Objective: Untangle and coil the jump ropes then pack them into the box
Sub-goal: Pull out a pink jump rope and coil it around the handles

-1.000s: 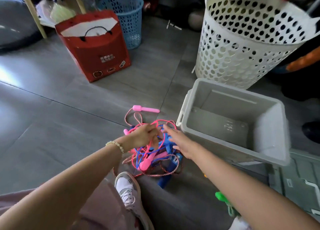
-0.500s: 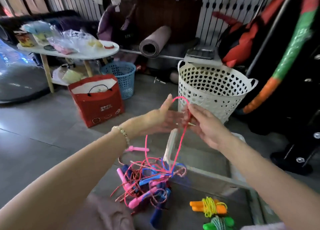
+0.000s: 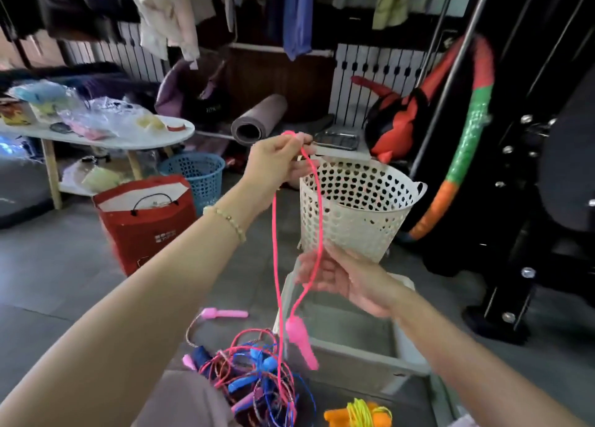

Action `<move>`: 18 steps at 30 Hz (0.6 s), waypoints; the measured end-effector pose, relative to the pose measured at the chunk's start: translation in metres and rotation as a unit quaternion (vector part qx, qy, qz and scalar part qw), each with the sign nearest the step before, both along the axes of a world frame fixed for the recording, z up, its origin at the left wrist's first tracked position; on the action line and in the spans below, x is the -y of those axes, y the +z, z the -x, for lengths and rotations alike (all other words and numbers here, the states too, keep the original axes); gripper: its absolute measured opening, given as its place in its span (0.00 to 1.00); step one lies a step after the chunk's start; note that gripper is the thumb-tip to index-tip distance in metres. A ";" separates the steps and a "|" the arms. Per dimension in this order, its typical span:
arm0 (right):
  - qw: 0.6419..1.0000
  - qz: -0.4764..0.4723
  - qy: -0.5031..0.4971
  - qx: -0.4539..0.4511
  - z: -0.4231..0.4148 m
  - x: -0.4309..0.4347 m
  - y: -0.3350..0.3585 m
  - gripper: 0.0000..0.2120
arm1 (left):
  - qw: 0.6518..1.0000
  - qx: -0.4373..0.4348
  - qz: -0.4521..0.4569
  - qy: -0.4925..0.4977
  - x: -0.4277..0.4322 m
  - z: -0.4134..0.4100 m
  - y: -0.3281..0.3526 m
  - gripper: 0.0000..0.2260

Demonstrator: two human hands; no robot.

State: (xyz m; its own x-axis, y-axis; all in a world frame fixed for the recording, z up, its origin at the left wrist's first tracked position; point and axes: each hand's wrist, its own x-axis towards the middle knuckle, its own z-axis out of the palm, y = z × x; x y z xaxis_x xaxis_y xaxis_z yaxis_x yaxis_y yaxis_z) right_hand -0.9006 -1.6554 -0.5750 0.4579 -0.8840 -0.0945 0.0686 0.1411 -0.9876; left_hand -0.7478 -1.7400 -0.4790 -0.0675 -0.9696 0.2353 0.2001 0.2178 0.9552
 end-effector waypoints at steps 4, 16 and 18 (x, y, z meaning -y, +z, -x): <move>0.993 0.060 -0.095 0.025 0.003 0.009 0.018 0.10 | 0.987 0.069 -0.108 -0.101 0.004 -0.012 -0.027 0.20; 0.968 0.026 -0.238 0.074 0.015 0.062 0.020 0.07 | 0.949 0.143 -0.129 -0.249 -0.030 -0.010 -0.119 0.13; 0.964 0.011 -0.254 0.077 0.015 0.059 0.006 0.05 | 0.944 0.177 -0.127 -0.249 -0.028 -0.009 -0.117 0.15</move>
